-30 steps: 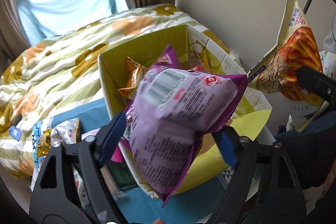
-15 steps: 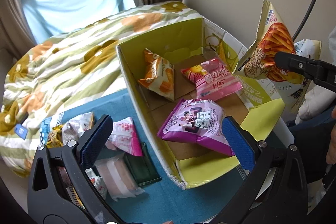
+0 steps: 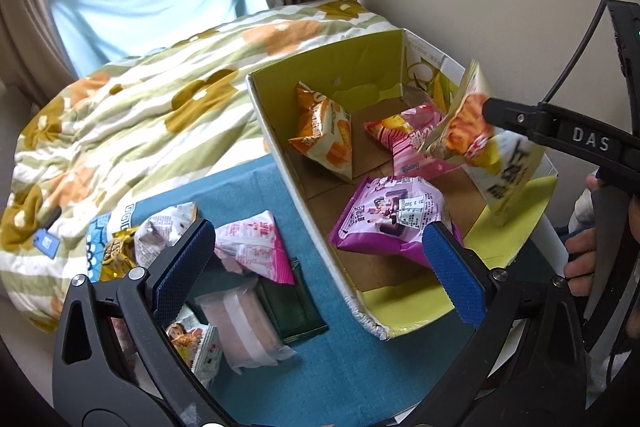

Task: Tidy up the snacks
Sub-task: 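Carry both bags over the yellow box and open both tools to release them, then withdraw both tools from the box back toward the remaining snacks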

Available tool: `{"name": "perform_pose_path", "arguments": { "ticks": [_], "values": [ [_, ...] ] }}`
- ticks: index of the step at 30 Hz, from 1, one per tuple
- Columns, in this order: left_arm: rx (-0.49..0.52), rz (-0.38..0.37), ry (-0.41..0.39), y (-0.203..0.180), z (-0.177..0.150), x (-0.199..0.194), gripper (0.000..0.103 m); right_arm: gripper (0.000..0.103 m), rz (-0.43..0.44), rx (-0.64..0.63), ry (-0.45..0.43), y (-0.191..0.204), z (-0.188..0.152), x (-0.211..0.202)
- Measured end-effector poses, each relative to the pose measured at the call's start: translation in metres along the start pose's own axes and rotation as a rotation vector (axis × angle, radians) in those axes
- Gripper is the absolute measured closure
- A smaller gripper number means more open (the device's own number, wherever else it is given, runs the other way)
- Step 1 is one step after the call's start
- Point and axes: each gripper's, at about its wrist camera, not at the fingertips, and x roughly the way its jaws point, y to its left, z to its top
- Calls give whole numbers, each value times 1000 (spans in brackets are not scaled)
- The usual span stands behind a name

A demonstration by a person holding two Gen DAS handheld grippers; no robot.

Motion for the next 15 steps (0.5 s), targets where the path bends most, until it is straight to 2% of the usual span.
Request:
{"name": "perform_pose_path", "arguments": {
  "ticks": [1,2,4,9,15],
  "values": [
    [-3,3,3,0,-2,0,1,9,-3,-1,-33,0,-2,-4],
    [-10,2,7,-1,-4,0,1,5,-4,-10,-67,1,-5,-9],
    [-25,-1,10,-1,-7,-1,1,4,-7,-45,-102,2,-9,-17],
    [-44,13,-1,-6,-14,-12,1,4,4,-73,-60,-1,-14,-22],
    [-36,58,-57,-15,-19,-43,1,4,28,-99,-78,0,-20,-46]
  ]
}}
